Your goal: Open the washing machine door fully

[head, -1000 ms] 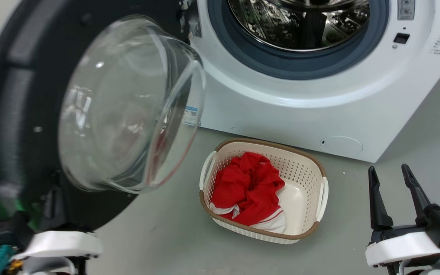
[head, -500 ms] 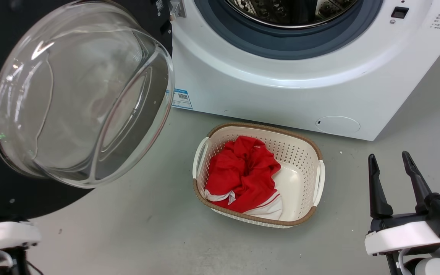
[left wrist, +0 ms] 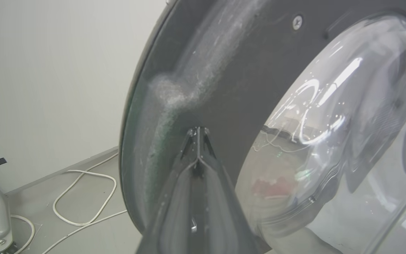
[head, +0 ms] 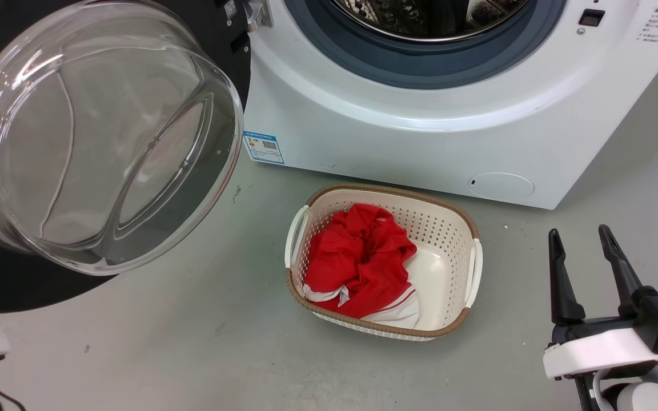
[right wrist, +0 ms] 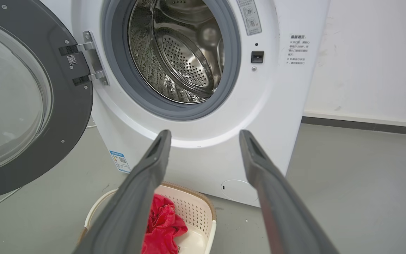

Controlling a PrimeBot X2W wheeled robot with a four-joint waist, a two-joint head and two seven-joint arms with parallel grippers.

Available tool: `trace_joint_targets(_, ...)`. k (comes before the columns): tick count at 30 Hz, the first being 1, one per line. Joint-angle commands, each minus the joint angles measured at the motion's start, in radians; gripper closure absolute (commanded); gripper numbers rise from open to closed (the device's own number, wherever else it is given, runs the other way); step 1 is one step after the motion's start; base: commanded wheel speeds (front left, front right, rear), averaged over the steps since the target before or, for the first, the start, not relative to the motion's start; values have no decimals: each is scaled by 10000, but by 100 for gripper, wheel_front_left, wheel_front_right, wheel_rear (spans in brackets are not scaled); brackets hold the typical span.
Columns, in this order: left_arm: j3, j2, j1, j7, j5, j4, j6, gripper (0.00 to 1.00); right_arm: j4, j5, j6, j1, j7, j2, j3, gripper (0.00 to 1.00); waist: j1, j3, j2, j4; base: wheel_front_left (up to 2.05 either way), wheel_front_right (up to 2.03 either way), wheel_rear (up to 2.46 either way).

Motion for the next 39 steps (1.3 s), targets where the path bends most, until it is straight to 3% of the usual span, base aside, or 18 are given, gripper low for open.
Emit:
trace_joint_targets(1,164,165,-205,-23,131,183,-47,100,53,-11,-7,-139,-50,16,12,0,0,-14,0,-7,0,0,0)
trace_joint_targets(10,471,-160,280,-23,1015,-48,-222,100,294,124,-7,-20,-122,18,94,0,0,-431,0,-230,0,0,0)
trace_joint_targets(18,335,-1422,1719,-24,1788,-1575,-218,100,543,398,-7,210,-193,17,256,0,0,-962,0,-463,0,0,0)
trace_joint_targets(22,-175,-2003,2315,-24,2076,-2209,-363,100,613,423,-7,260,-210,18,307,0,0,-1102,0,-584,0,0,0)
trace_joint_targets(27,-1003,-2337,2647,-24,2273,-2552,-622,100,655,465,-7,114,-230,17,366,0,0,-1187,0,-860,0,0,0)
trace_joint_targets(39,-3530,-2499,1366,-4,2625,-1762,-1221,100,455,270,-7,25,-246,17,288,0,0,-1225,0,-1920,0,0,0)
